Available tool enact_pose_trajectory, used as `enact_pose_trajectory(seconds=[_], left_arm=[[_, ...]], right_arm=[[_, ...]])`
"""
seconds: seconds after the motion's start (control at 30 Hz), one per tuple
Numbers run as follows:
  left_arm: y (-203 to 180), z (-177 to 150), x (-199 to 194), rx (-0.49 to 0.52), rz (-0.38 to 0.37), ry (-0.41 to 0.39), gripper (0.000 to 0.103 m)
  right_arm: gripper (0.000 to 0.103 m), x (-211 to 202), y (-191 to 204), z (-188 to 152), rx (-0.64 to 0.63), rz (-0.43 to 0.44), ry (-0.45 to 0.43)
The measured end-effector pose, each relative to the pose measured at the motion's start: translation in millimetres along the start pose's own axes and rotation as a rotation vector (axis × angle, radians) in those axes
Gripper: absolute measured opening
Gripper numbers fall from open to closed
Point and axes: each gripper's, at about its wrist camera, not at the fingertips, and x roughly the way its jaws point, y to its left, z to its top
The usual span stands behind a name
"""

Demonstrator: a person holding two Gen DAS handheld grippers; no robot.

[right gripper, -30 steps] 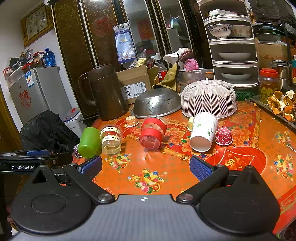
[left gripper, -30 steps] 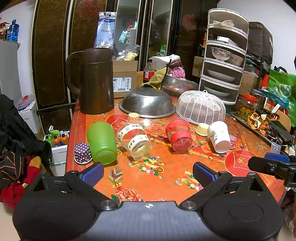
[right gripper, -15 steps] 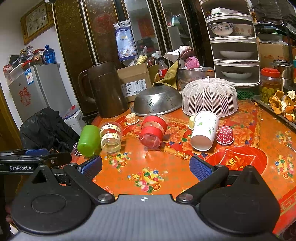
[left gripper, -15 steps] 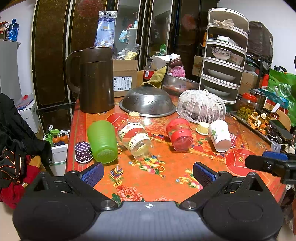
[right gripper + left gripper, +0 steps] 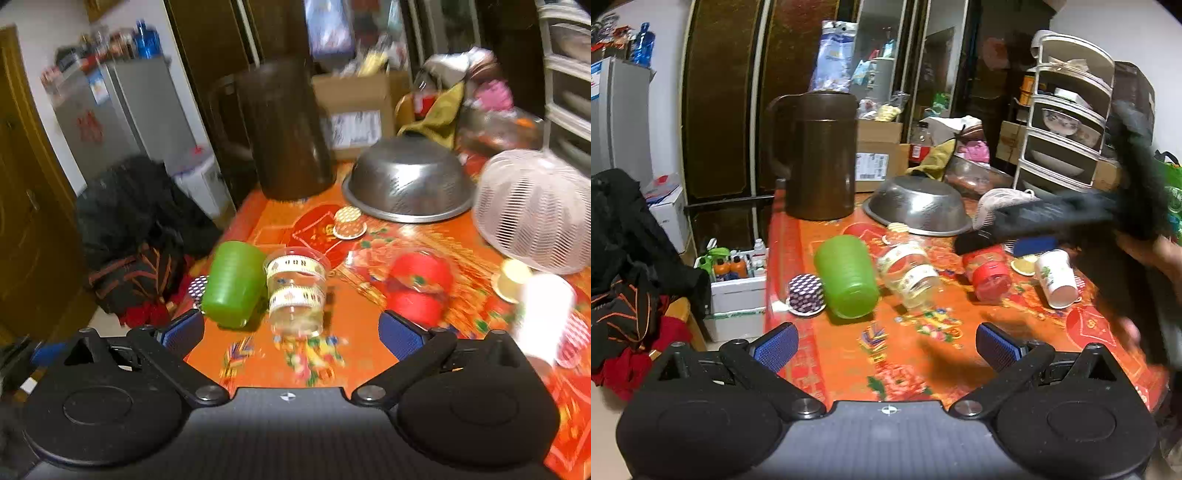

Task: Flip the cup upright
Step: 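Reach the right tool to the clear HBD cup and close around it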

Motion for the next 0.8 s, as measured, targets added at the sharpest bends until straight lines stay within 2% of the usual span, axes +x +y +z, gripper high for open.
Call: enact_pose_trajectory(seconds=[0.13, 0.2, 0.3, 0.5, 0.57, 0.7, 0.8], left_arm=[[20.0, -4.8, -0.5, -0.039, 0.006, 0.007, 0.103], [29.8, -8.1, 0.1, -0.057, 0.009, 0.011, 0.103], [43.1, -10.9, 2.5, -0.084, 0.013, 0.018, 0.103], [55.2, -13.8, 6.6, -0.111, 0.008, 0.022, 0.103], [56.4, -15.0, 7.5, -0.114, 0.007, 0.025, 0.103], [59.3, -17.2, 7.1, -0.123, 0.01, 0.026, 0.103], [60.2, -17.9, 4.7, -0.13, 0.01, 0.023, 0.103]], right_arm=[[0.085, 48.8, 6.5, 9.1, -0.032, -0.05, 0.167], [0.081, 67.0, 1.2, 5.2, -0.031, -0.068, 0.249], [0.079, 84.2, -3.3, 0.7, -0.042, -0.089, 0.31], [0.079, 108.6, -11.3, 1.7, -0.074, -0.154, 0.39], [0.075, 116.4, -12.8, 4.2, -0.084, -0.161, 0.404], [0.06, 126.4, -19.0, 7.0, -0.05, -0.143, 0.431], [0.059, 121.3, -20.3, 8.6, -0.038, -0.144, 0.407]])
